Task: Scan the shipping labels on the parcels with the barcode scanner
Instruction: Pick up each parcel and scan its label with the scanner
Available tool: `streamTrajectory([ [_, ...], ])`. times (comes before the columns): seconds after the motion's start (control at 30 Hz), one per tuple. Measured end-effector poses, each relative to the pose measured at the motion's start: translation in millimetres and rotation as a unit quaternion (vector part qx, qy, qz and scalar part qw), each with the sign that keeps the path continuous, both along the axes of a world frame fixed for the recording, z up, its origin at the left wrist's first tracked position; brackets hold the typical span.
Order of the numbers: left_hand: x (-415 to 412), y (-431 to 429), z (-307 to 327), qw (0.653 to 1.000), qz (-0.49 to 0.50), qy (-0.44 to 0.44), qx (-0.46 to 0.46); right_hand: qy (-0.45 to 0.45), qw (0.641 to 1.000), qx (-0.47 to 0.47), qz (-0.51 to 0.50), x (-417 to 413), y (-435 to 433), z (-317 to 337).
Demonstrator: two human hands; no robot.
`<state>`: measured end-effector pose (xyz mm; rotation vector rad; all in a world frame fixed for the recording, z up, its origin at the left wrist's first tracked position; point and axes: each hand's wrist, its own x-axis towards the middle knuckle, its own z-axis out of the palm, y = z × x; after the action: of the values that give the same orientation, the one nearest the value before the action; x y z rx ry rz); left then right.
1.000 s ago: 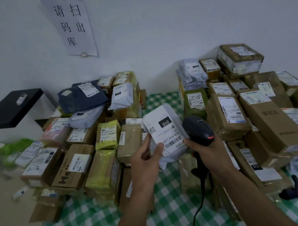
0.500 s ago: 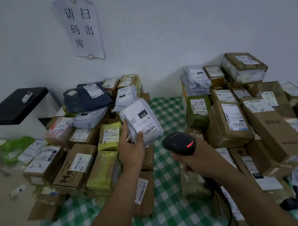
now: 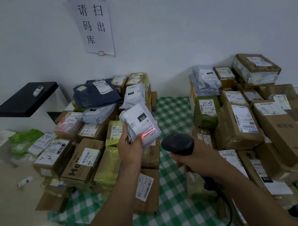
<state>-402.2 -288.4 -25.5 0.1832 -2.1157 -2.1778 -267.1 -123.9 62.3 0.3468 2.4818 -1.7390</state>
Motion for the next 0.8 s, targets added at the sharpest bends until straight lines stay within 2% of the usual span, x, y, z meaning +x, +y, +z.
streamTrajectory([
  [0.33,0,-7,0,1.000,0.004,-0.007,0.003,-0.006,0.999,0.028,0.018,-5,-2,-7],
  [0.5,29,-24,-5,0.998,-0.041,-0.028,-0.026,0.008,1.000,0.014,0.013,-1,-3,-16],
  [0.7,99,-57,-69,0.989,-0.077,-0.098,-0.077,-0.024,0.999,0.013,0.037,6,-10,-45],
  [0.8,109,-69,-103,0.977,-0.100,-0.134,-0.132,-0.044,0.997,0.014,0.053,5,-15,-60],
])
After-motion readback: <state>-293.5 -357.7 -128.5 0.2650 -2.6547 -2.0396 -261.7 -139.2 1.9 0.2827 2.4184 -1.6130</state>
